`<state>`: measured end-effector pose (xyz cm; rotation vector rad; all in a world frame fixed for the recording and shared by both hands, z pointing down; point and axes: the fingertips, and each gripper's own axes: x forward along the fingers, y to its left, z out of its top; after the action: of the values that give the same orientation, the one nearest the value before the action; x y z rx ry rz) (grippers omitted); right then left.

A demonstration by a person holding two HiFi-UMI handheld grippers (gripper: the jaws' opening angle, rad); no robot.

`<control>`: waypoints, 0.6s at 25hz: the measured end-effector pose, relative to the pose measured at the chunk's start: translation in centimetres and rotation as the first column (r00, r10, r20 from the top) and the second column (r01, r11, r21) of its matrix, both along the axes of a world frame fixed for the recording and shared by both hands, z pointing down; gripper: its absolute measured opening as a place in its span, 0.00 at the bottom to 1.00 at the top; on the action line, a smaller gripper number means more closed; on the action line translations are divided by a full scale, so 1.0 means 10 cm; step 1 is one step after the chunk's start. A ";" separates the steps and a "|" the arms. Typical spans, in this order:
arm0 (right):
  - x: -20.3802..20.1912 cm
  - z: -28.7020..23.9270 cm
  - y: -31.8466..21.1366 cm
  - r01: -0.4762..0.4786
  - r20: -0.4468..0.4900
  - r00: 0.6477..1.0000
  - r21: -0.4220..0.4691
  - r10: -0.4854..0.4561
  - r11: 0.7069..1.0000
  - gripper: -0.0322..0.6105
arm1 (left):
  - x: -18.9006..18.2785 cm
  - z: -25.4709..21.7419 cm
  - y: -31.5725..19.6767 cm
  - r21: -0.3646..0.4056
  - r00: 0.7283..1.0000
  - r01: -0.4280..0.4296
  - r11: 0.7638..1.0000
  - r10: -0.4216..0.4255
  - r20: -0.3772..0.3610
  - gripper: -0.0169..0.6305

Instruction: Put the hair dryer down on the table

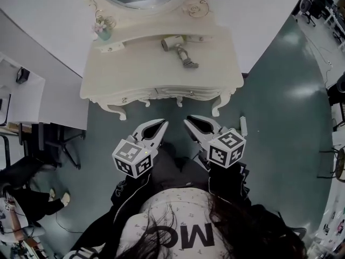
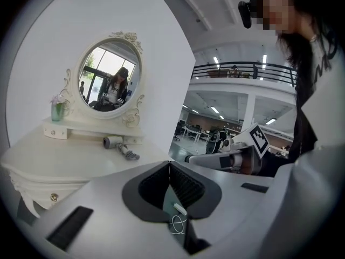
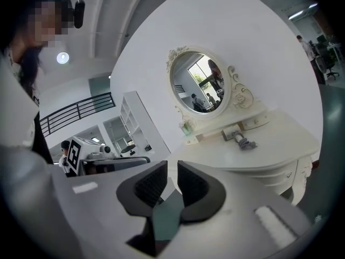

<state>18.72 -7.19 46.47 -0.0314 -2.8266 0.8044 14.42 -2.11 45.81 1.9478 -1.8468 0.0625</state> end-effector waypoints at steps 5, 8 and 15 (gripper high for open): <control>0.05 -0.04 0.16 0.017 0.023 1.000 -0.018 -0.017 1.000 0.16 | 0.07 -0.08 0.11 -0.016 1.000 0.007 1.000 -0.007 0.020 0.03; 0.05 -0.04 0.19 0.024 0.022 0.999 -0.018 -0.024 1.000 0.16 | 0.13 -0.09 0.15 -0.017 1.000 0.004 1.000 -0.004 0.021 0.03; -0.02 -0.06 0.35 0.026 0.023 0.999 -0.007 -0.026 1.000 0.11 | 0.09 -0.11 0.32 -0.018 1.000 0.004 1.000 -0.003 0.024 0.03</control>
<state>18.56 -3.67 45.87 -0.0784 -2.8388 0.8143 15.30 1.08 44.76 1.9397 -1.8589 0.1019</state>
